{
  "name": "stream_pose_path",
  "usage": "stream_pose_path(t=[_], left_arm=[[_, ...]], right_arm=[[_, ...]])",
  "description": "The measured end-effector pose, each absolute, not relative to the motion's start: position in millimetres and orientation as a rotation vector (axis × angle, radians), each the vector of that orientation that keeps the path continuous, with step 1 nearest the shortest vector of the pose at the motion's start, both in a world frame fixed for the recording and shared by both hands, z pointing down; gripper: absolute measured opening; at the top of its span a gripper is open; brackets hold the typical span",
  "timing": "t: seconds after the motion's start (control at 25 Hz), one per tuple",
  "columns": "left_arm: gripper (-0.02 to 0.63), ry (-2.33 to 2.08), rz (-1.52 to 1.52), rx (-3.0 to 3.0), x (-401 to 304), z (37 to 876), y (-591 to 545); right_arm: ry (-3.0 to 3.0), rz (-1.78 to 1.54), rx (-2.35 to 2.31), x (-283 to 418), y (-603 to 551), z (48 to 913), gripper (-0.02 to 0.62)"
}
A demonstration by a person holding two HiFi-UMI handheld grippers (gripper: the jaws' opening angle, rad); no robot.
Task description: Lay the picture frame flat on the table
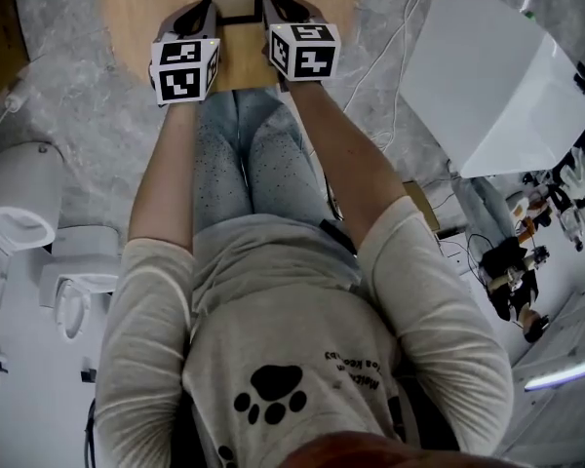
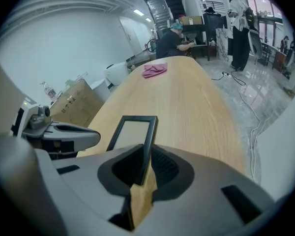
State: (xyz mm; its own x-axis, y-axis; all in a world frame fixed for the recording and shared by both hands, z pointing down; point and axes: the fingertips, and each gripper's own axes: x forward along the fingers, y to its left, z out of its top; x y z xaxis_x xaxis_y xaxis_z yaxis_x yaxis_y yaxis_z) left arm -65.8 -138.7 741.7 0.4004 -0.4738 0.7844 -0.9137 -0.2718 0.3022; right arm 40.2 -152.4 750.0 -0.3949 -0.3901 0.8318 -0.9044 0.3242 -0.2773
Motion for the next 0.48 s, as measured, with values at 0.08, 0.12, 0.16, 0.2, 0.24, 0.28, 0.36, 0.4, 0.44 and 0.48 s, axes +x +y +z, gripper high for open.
stream_pose_path(t=[0.08,0.12,0.16,0.2,0.24,0.28,0.36,0.4,0.44,0.48], left_arm=[[0.015,-1.182,0.716,1.890,-66,730,-138],[0.014,-1.180,0.706,1.887,-66,725,-137],[0.011,-1.179,0.701,1.886,-67,719,-137],[0.010,-1.176,0.702,1.888,-68,713,-135],[0.009,-1.173,0.707,1.893,-68,707,-134],[0.009,-1.170,0.714,1.899,-67,700,-132],[0.009,-1.167,0.721,1.911,-66,685,-128],[0.009,-1.169,0.721,1.917,-66,677,-126],[0.009,-1.171,0.721,1.923,-65,670,-125],[0.009,-1.176,0.720,1.930,-65,662,-125]], right_arm=[[-1.944,0.999,1.117,39,-147,739,0.037],[-1.947,1.002,1.107,38,-144,733,0.029],[-1.948,1.009,1.101,37,-142,727,0.020],[-1.948,1.018,1.101,36,-140,720,0.015],[-1.948,1.026,1.104,35,-139,713,0.012],[-1.949,1.031,1.109,35,-138,705,0.012],[-1.954,1.024,1.114,34,-136,688,0.011],[-1.959,1.015,1.113,34,-135,680,0.011],[-1.962,1.005,1.111,34,-134,672,0.011],[-1.966,0.997,1.110,33,-132,665,0.011]])
